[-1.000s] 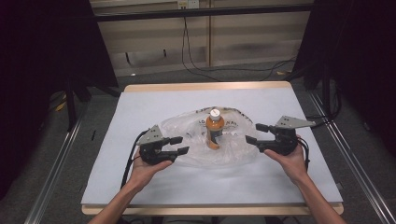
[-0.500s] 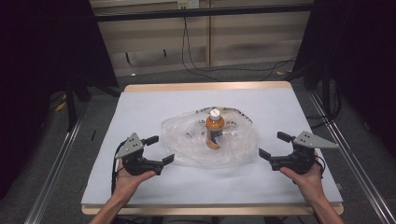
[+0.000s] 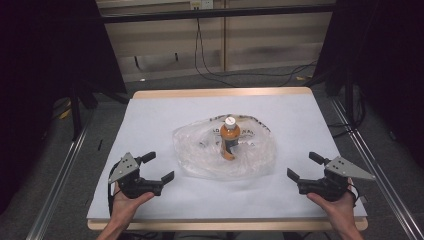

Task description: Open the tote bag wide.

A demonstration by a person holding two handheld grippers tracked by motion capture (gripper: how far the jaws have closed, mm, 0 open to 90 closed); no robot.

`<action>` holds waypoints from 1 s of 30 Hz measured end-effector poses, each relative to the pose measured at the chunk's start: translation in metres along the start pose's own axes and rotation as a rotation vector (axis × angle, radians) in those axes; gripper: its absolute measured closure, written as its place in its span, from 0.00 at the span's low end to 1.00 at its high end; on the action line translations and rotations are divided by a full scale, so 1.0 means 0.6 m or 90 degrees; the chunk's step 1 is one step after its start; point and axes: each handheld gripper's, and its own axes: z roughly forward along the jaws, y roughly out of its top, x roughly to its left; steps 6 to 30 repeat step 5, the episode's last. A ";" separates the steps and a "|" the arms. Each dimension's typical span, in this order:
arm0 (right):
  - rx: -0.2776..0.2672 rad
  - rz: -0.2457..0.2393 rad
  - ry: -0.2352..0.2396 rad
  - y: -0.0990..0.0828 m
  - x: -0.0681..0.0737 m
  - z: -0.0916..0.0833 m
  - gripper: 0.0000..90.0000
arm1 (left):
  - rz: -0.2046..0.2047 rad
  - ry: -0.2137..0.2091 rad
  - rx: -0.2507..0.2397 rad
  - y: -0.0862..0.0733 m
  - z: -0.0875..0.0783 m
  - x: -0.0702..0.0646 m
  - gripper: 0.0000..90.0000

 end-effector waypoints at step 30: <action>-0.018 0.023 0.005 0.003 0.002 -0.006 0.02 | -0.006 0.005 0.009 -0.005 -0.001 0.001 0.03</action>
